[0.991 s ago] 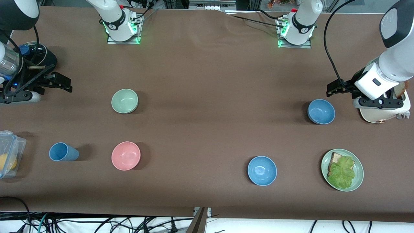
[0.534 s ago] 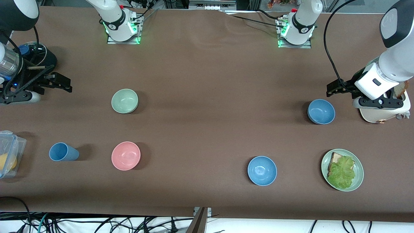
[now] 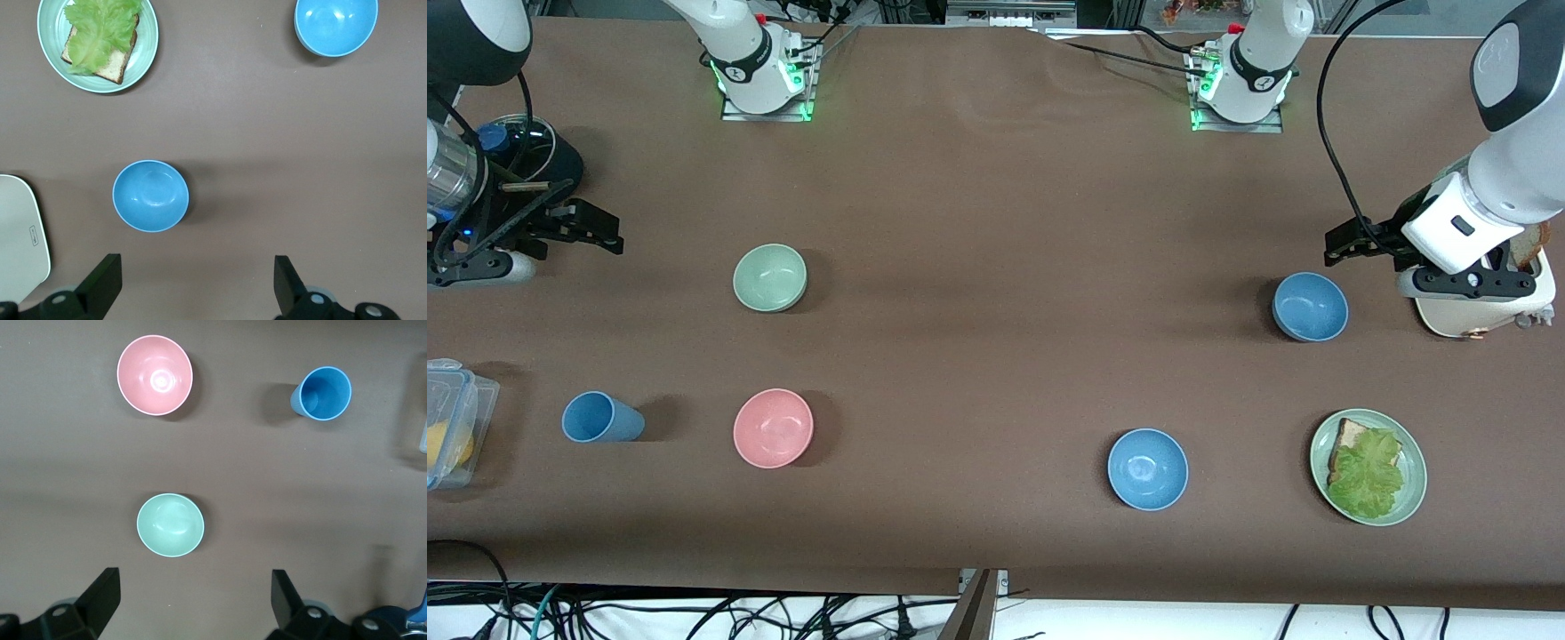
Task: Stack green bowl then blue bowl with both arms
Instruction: 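Move the right gripper over the green bowl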
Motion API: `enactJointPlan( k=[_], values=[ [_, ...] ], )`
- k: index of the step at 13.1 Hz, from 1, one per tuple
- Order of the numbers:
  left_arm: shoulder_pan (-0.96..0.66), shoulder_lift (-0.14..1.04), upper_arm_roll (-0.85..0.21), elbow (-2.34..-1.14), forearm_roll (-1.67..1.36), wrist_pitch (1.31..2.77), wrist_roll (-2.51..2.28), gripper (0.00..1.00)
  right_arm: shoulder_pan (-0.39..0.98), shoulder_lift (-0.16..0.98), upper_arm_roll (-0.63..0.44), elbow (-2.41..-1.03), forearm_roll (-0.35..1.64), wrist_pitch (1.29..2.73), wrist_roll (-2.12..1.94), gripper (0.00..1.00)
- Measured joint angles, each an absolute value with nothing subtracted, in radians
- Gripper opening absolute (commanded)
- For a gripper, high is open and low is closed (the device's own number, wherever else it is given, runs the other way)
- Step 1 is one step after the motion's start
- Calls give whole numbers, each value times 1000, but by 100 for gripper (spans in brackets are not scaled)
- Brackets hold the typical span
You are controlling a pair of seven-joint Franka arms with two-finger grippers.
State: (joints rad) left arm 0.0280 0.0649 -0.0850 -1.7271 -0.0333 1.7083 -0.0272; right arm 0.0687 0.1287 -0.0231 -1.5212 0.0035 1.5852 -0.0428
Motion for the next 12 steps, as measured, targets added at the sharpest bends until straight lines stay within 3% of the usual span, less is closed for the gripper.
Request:
enactJointPlan(
  k=[6,12],
  values=[
    [28,65,-85,-1727,-33,1708,-27,100,68,134,-23,-1534,4,1585,-45,100],
    [28,65,-85,-1727,-33,1708,-27,100,69,208,-20,-1552,4,1583,-45,100]
  ],
)
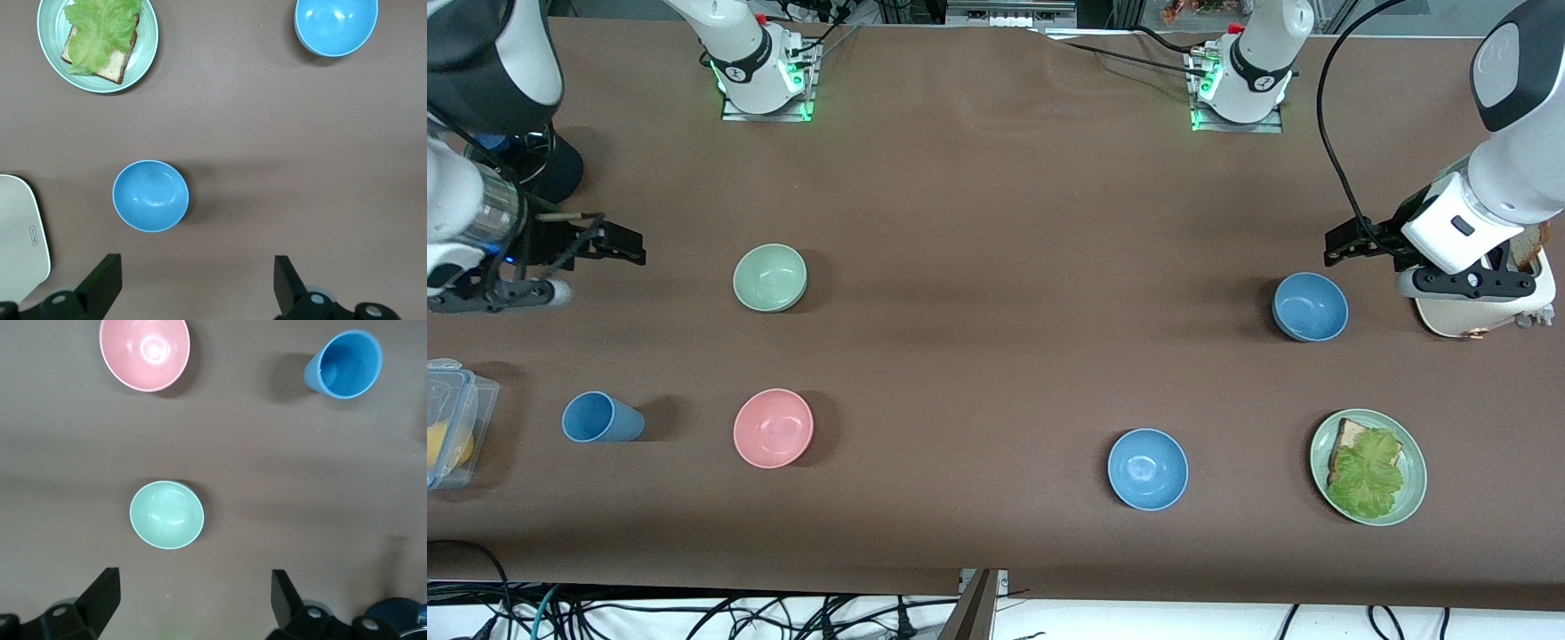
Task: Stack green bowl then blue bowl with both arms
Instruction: 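Move the right gripper over the green bowl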
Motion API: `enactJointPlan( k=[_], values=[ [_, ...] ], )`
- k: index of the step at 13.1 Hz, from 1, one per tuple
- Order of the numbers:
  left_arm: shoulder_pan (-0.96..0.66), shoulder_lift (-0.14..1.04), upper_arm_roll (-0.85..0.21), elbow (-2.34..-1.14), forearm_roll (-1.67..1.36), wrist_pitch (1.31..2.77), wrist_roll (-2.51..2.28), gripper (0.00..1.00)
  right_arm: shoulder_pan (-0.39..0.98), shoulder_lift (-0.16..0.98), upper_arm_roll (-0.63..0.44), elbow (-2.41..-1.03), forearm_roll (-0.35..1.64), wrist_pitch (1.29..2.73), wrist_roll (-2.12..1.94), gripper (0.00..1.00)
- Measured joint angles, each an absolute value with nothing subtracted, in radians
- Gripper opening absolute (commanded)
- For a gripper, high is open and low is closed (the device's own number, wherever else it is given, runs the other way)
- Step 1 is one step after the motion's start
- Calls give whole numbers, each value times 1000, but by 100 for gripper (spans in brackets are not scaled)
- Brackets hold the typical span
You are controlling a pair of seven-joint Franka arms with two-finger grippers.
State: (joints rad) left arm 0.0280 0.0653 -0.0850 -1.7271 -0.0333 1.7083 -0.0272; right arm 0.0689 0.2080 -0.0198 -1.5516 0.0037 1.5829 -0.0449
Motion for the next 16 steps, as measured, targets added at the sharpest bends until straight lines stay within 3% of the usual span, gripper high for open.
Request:
enactJointPlan(
  k=[4,11,16],
  values=[
    [28,65,-85,-1727,-33,1708,-27,100,71,196,-13,-1625,4,1642,-45,100],
    [28,66,-85,-1727,-33,1708,-27,100,71,-63,-13,-2152,4,1950,-45,100],
    [28,66,-85,-1727,-33,1708,-27,100,70,26,-13,-2304,5,2231,-45,99]
  ],
)
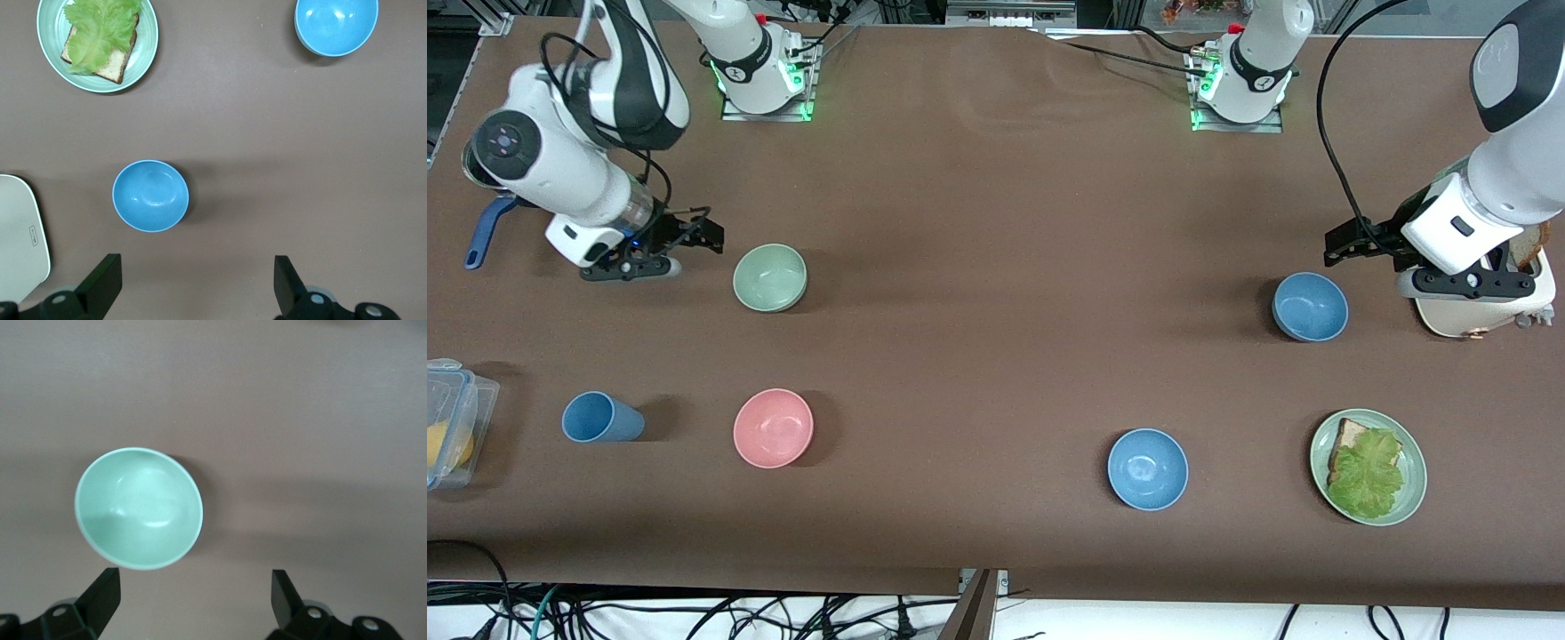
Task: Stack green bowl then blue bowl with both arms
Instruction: 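Move the right gripper over the green bowl, then lower the right gripper and grasp the green bowl's rim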
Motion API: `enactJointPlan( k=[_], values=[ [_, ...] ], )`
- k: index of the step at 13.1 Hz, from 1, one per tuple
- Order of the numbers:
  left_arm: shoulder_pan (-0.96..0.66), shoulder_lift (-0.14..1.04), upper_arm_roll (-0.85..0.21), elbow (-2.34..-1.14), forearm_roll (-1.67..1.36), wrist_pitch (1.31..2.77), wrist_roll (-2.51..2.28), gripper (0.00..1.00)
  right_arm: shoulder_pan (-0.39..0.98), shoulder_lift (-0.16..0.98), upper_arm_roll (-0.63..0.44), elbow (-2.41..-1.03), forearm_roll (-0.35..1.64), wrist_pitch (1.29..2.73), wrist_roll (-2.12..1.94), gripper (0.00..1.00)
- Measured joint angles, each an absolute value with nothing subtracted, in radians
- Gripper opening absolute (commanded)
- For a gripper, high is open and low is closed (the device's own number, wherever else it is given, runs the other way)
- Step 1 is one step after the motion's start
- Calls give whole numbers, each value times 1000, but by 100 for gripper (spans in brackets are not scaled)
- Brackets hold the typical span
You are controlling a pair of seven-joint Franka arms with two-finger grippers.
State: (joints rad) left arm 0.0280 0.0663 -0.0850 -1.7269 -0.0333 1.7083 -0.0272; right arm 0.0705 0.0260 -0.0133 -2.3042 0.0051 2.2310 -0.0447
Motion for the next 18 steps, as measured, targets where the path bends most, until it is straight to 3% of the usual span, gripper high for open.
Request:
enactJointPlan(
  k=[6,8,10,14,18],
  values=[
    [28,67,-85,-1727,-33,1708,-27,100,71,247,-13,-2310,7,2483,-45,97],
    [28,67,-85,-1727,-33,1708,-27,100,71,290,-13,-2311,7,2523,-44,91],
    [28,67,-85,-1727,-33,1708,-27,100,71,301,-12,-2312,7,2528,-44,69],
    [28,67,-85,-1727,-33,1708,-27,100,71,301,0,-2312,10,2528,-42,0],
    [28,67,-85,-1727,-33,1708,-27,100,70,293,35,-2301,14,2513,-9,0]
  ],
)
